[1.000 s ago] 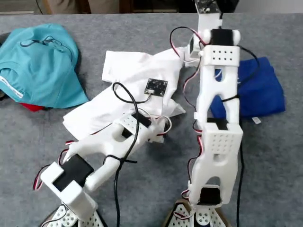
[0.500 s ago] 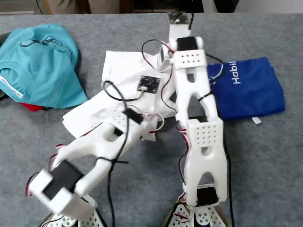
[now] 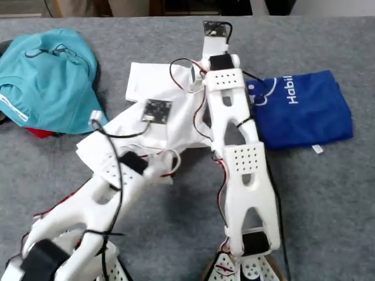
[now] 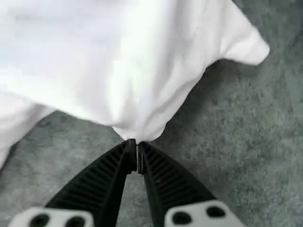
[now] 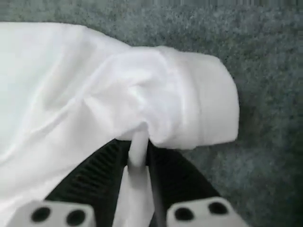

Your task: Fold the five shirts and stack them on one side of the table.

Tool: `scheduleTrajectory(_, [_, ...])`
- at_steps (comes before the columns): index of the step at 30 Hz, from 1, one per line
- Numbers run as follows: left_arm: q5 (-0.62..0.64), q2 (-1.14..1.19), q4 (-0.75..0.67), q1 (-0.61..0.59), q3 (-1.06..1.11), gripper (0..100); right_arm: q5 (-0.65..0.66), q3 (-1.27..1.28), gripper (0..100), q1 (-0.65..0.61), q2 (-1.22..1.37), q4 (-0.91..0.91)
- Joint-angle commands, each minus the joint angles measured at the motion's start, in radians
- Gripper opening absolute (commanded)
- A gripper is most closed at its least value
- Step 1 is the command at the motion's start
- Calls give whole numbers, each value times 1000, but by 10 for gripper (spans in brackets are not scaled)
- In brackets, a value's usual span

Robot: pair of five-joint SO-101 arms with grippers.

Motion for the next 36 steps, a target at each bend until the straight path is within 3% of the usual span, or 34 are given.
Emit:
scheduleTrajectory(1, [-63,-131,68,-57,9,18,-12,-96,3,50,-13,-20])
scheduleTrajectory(12, [-301,-619,443,-285,28,18,2,-142,4,93,-18,-20])
scheduleTrajectory(15, [-302,-731,442,-226,60,19,83,-143,7,64,-19,-18])
scheduleTrajectory(17, [-281,-776,407,-144,97,21,101,-173,51,51,-21,-8])
scheduleTrajectory(19, [-218,-788,358,-80,141,39,83,-251,162,50,-28,38])
scheduleTrajectory(23, [-66,-742,199,-12,255,177,35,-449,422,62,-59,160])
scheduleTrajectory(25, [-23,-688,110,3,285,192,34,-466,472,79,-93,207])
scheduleTrajectory(31, [-12,-383,-86,72,221,192,26,-450,427,151,-216,330])
scheduleTrajectory(36, [2,-61,-201,81,48,192,25,-443,274,185,-245,397])
